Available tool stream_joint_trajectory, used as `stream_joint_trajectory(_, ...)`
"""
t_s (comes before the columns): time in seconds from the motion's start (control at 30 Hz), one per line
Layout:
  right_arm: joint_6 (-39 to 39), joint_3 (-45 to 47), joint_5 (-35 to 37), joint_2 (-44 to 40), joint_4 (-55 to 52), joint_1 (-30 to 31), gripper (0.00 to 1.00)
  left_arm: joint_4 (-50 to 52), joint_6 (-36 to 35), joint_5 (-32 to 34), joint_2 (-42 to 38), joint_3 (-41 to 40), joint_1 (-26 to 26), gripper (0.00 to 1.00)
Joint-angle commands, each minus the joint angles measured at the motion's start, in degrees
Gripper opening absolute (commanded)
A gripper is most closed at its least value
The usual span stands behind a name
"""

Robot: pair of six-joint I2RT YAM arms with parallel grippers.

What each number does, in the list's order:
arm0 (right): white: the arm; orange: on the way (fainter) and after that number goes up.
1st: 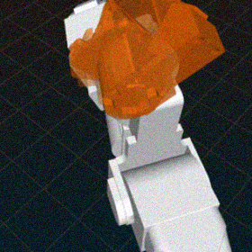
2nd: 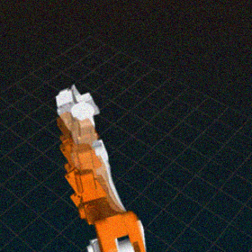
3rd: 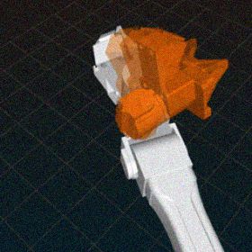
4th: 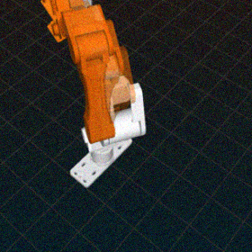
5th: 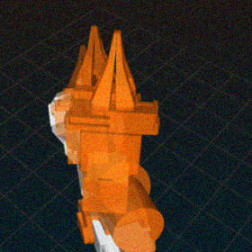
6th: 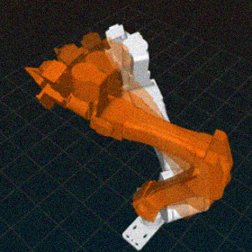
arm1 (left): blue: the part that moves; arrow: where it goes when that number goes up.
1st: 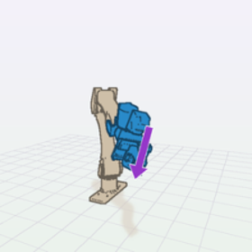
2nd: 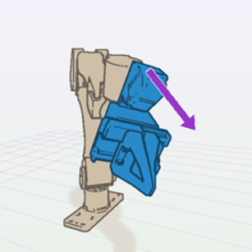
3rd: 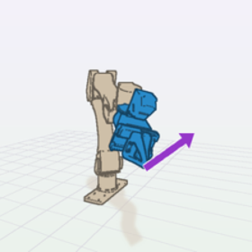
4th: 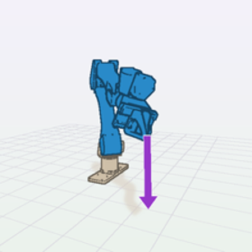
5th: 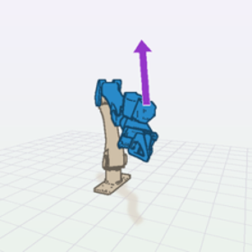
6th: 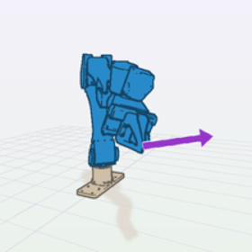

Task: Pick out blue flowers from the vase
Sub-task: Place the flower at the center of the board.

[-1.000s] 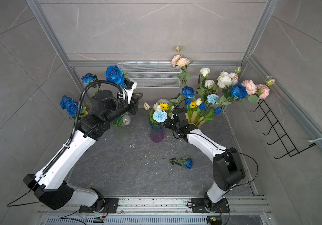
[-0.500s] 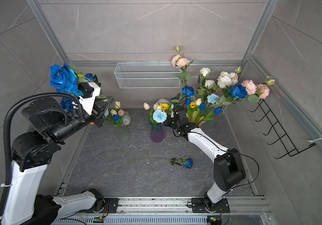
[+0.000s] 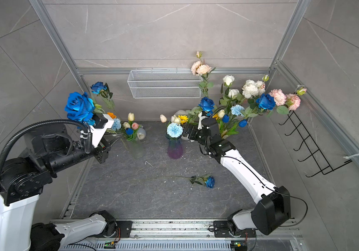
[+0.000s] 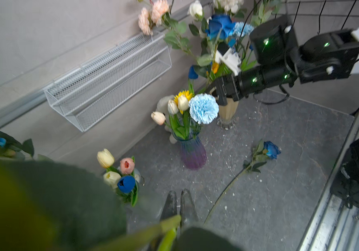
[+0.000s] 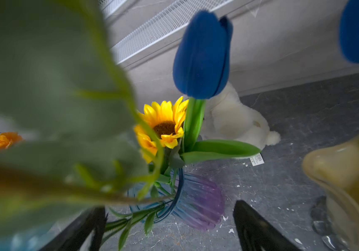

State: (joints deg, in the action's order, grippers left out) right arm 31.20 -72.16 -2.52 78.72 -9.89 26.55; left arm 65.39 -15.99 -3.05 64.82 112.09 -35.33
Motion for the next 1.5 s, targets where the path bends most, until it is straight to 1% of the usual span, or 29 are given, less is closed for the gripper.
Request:
stream_joint_trajectory(0.0,-2.4,1.9,1.8,-3.6,-3.8,0.1,0.93,7.1,0.0,2.1,1.3,-2.1,-0.8,0.0)
stream_joint_trajectory(0.03,-2.7,2.1,2.1,-4.4,-4.3,0.1,0.93,7.5,0.1,3.3,1.4,-2.8,-1.7,0.0)
stream_joint_trajectory(0.07,-3.1,2.3,2.4,-5.5,-5.0,0.1,0.93,7.7,0.0,5.6,1.5,-4.0,-3.6,0.0)
stream_joint_trajectory(0.1,-3.4,2.4,2.6,-6.4,-5.6,0.0,0.93,7.7,0.0,8.7,1.5,-5.2,-6.4,0.0)
stream_joint_trajectory(0.23,-4.6,2.3,3.9,-10.6,-8.7,0.1,0.94,7.9,-0.3,25.1,4.1,-10.8,-19.9,0.0)
stream_joint_trajectory(0.3,-5.0,2.3,5.2,-12.6,-10.7,0.1,0.94,8.0,-0.1,29.1,7.3,-12.3,-24.6,0.0)
stream_joint_trajectory(0.37,-5.4,2.5,6.9,-15.3,-12.6,0.1,0.94,7.5,0.1,29.8,10.8,-13.3,-27.4,0.0)
stream_joint_trajectory(0.4,-5.6,2.6,7.7,-16.5,-13.8,0.1,0.94,7.1,0.1,31.5,12.8,-13.8,-28.4,0.0)
stream_joint_trajectory(0.47,-6.3,2.6,9.5,-18.3,-16.1,0.2,0.94,5.8,0.0,31.9,15.8,-15.3,-29.4,0.0)
stream_joint_trajectory(0.67,-6.7,6.1,15.1,-22.8,-22.0,0.1,0.95,-5.4,-7.4,41.5,20.2,-28.0,-30.4,0.0)
stream_joint_trajectory(0.8,-5.6,8.3,16.8,-25.9,-23.4,0.1,0.95,-15.8,-12.0,42.2,23.1,-32.9,-30.7,0.0)
stream_joint_trajectory(0.97,-5.3,8.9,18.2,-27.6,-25.1,0.1,0.95,-24.9,-16.0,41.8,30.5,-33.9,-31.5,0.0)
stream_joint_trajectory(1.07,-5.8,9.2,20.1,-27.3,-25.9,-0.1,0.95,-27.3,-16.4,38.6,34.9,-33.0,-32.4,0.0)
stream_joint_trajectory(1.3,-5.5,10.6,20.8,-27.5,-25.6,-0.3,0.96,-29.4,-18.6,33.9,45.1,-29.0,-32.7,0.0)
stream_joint_trajectory(1.47,-4.8,10.9,20.3,-27.9,-25.3,-0.5,0.96,-33.7,-21.7,33.4,48.4,-30.6,-32.4,0.0)
